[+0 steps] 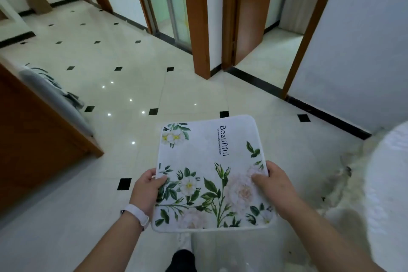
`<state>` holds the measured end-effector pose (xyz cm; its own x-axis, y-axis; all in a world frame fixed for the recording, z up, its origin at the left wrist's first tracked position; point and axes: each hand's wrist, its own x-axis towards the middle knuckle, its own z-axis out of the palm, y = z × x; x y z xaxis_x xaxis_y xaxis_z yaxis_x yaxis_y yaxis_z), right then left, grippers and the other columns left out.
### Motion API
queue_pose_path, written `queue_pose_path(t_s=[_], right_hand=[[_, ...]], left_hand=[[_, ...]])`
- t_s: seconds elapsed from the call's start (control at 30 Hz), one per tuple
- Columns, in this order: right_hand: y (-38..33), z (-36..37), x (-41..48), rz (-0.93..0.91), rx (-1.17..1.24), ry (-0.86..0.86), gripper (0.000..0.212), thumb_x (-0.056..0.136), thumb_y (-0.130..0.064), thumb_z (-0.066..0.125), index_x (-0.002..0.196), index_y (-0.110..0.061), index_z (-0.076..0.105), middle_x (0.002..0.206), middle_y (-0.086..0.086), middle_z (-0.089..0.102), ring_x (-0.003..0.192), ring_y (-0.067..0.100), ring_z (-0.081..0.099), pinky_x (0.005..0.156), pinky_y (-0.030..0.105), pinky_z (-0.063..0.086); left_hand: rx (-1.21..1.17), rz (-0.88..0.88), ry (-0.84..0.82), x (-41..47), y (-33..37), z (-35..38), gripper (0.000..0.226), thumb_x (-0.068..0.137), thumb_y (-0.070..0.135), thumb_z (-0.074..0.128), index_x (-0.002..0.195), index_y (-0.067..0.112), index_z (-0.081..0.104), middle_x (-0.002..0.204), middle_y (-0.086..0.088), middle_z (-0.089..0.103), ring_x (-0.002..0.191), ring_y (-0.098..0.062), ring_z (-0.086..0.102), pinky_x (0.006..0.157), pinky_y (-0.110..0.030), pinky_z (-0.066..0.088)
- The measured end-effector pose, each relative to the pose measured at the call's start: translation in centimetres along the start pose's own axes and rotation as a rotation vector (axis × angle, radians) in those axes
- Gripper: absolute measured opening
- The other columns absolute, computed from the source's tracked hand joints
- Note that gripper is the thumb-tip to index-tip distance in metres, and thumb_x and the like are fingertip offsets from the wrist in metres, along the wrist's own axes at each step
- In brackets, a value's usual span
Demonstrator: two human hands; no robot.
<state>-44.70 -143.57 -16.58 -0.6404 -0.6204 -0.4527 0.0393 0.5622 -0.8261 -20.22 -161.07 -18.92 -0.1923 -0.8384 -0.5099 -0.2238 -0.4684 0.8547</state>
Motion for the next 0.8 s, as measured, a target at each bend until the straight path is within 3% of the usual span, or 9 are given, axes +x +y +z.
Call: queue_pose_path(t_s=[0.1,0.33,0.43,0.57,0.67,0.8], right_hand=[[-0.5,-0.6,3.0,0.035,0.026,0.055,0.011,0.086,-0.012,0.054,0.094,-0.014,0.061,0.088,0.02,0.071,0.077,0.038,0.072,0.066,0.057,0.058],[-5.1,-1.8,12.8,0.091,0.089,0.229,0.011,0.091,-0.012,0.053,0.097,-0.018,0.06,0.085,0.011,0.075,0.07,0.027,0.074,0.066,0.05,0.062],[-7.9,-2.4,16.1,0.118,0.09,0.315,0.012,0.09,-0.011,0.053,0.097,-0.018,0.06,0.086,0.008,0.075,0.07,0.024,0.074,0.067,0.048,0.062],[-10.3,-4.0,19.8,0.147,0.134,0.457,0.018,0.09,-0.01,0.056,0.105,-0.018,0.063,0.089,0.001,0.074,0.072,0.016,0.073,0.056,0.027,0.056],[-11.0,-5.4,21.3,0.171,0.202,0.569,0.019,0.091,-0.009,0.056,0.105,-0.017,0.064,0.092,-0.001,0.073,0.075,0.014,0.071,0.054,0.021,0.052],[-11.3,-8.1,22.8,0.196,0.225,0.685,0.018,0.091,-0.011,0.055,0.1,-0.023,0.064,0.088,-0.002,0.073,0.077,0.018,0.07,0.063,0.032,0.057]], left_hand=[[0.031,-0.015,-0.087,4.7,2.0,2.8,0.015,0.085,0.004,0.063,0.1,0.005,0.066,0.089,-0.024,0.072,0.081,-0.044,0.069,0.077,-0.058,0.056],[0.068,-0.002,-0.278,17.9,9.2,11.1,0.012,0.085,0.002,0.063,0.096,0.005,0.067,0.085,-0.022,0.073,0.076,-0.041,0.07,0.069,-0.047,0.058],[0.112,-0.01,-0.371,22.7,13.0,14.4,0.013,0.084,0.003,0.064,0.096,0.005,0.067,0.087,-0.023,0.073,0.078,-0.042,0.07,0.074,-0.052,0.057],[0.183,0.004,-0.515,28.3,18.1,19.7,0.011,0.083,0.003,0.065,0.094,0.006,0.067,0.087,-0.024,0.073,0.078,-0.041,0.07,0.075,-0.053,0.057],[0.264,0.068,-0.611,30.6,20.8,24.5,0.01,0.082,0.004,0.065,0.091,0.008,0.068,0.087,-0.022,0.073,0.08,-0.042,0.069,0.077,-0.054,0.057],[0.322,0.103,-0.728,31.6,22.8,30.8,0.009,0.084,0.005,0.064,0.092,0.008,0.067,0.086,-0.021,0.073,0.079,-0.042,0.069,0.076,-0.054,0.057]])
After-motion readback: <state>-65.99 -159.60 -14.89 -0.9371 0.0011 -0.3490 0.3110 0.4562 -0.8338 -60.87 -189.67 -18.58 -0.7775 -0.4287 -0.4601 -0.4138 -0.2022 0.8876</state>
